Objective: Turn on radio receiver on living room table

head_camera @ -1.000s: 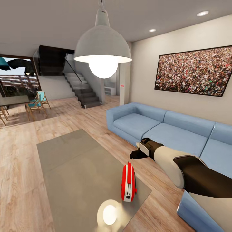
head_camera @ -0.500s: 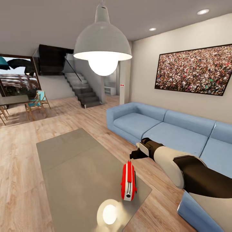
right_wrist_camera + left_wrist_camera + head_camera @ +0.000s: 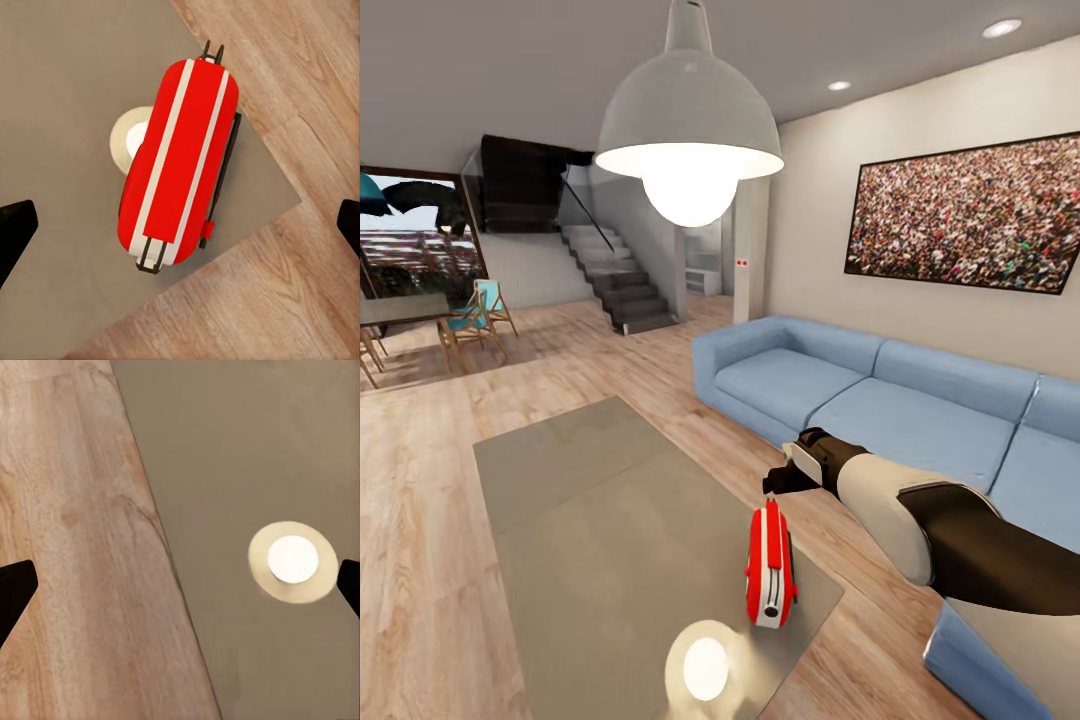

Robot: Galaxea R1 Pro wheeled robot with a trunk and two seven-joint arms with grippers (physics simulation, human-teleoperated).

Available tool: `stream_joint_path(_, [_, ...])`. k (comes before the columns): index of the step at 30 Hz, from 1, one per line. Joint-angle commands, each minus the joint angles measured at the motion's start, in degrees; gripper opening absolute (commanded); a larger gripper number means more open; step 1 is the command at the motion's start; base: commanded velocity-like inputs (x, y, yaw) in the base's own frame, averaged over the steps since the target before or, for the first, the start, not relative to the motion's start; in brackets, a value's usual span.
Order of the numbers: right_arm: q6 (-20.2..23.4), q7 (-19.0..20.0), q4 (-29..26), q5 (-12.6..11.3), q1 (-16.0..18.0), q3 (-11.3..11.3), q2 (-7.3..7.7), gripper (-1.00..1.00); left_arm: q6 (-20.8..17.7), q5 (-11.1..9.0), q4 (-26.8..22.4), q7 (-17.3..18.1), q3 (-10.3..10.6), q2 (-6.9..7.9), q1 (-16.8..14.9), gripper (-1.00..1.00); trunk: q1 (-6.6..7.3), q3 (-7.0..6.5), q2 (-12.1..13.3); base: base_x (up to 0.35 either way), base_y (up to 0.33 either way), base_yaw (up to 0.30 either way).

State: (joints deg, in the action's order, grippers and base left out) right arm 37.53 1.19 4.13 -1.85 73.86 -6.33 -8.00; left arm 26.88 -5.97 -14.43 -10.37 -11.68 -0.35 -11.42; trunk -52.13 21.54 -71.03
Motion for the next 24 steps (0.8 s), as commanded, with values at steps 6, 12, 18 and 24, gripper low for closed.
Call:
stream_joint_path(6, [0.0,0.0,0.0,0.0,0.0,-0.1,0.06,1.00,0.0,0.0,0.0,-0.1,0.0,0.00,0.0,1.00,-1.33,1.08,-2.4,0.011,0.009,0.000])
stream_joint_path(12, [-2.1,0.0,-0.1,0.0,0.0,-0.1,0.37,1.00,0.0,0.1,0.0,-0.1,0.0,0.00,0.0,1.00,-2.64,2.16,-4.8,0.001,0.001,0.000])
stream_joint_path(18, [-2.6,0.0,-0.1,0.0,0.0,0.0,0.43,1.00,0.0,0.1,0.0,-0.1,0.0,-0.01,0.0,1.00,-3.96,3.24,-7.2,0.000,0.000,0.000])
stream_joint_path(24, [-2.6,0.0,-0.1,-0.1,0.0,0.0,0.36,1.00,0.1,0.1,0.0,-0.1,0.0,-0.01,0.0,1.00,-5.28,4.31,-9.6,0.000,0.000,0.000])
